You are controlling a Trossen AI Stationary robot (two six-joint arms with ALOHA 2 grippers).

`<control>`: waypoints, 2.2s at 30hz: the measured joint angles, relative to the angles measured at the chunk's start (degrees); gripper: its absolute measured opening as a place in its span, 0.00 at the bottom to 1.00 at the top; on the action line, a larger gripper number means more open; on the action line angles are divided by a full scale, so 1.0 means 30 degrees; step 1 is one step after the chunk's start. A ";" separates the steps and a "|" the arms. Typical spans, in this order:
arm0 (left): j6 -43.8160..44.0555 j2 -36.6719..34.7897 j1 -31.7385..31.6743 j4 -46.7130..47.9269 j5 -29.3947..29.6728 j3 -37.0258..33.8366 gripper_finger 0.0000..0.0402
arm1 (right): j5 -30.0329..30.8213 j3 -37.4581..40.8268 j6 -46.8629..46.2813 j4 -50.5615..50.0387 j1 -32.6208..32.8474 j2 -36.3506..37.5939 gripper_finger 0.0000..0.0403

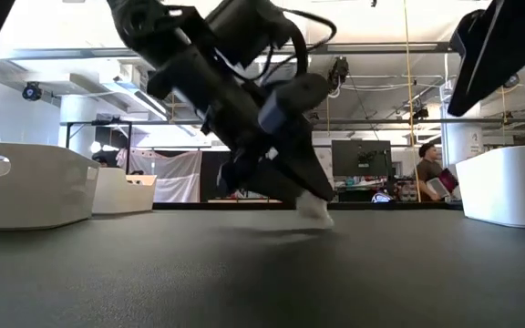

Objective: Sort produce into baskets
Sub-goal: Put the white garlic into the bottom white bin

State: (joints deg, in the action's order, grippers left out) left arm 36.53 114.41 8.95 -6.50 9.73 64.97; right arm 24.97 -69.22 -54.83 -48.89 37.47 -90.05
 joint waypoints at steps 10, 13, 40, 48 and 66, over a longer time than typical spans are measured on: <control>-0.1515 -0.2195 -0.0110 0.1766 0.0153 -0.0007 0.63 | -0.0330 -0.0011 0.2294 0.0340 -0.1645 -0.0237 0.81; -0.1978 -0.4266 0.0055 0.3937 0.1319 0.0007 0.65 | -0.0325 0.0049 0.4062 0.1756 -0.2550 -0.0268 0.80; 0.3358 -1.5448 0.5922 0.6252 1.0303 -0.6560 0.59 | -0.4976 0.0346 0.9472 0.8590 -0.9129 -0.5810 0.54; 0.2676 -1.5518 0.5915 0.5634 1.0518 -0.6955 0.58 | -0.4830 -0.0168 0.8471 0.7513 -0.9136 -0.5582 0.32; -0.3801 -1.9021 0.6507 0.9937 0.9219 -0.3410 0.58 | -0.0805 -0.2443 -0.0981 -0.7944 -0.8699 0.3443 0.22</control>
State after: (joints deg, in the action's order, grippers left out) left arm 25.13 57.35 28.48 23.31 37.39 54.74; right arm 22.56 -76.55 -57.77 -72.72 11.38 -79.72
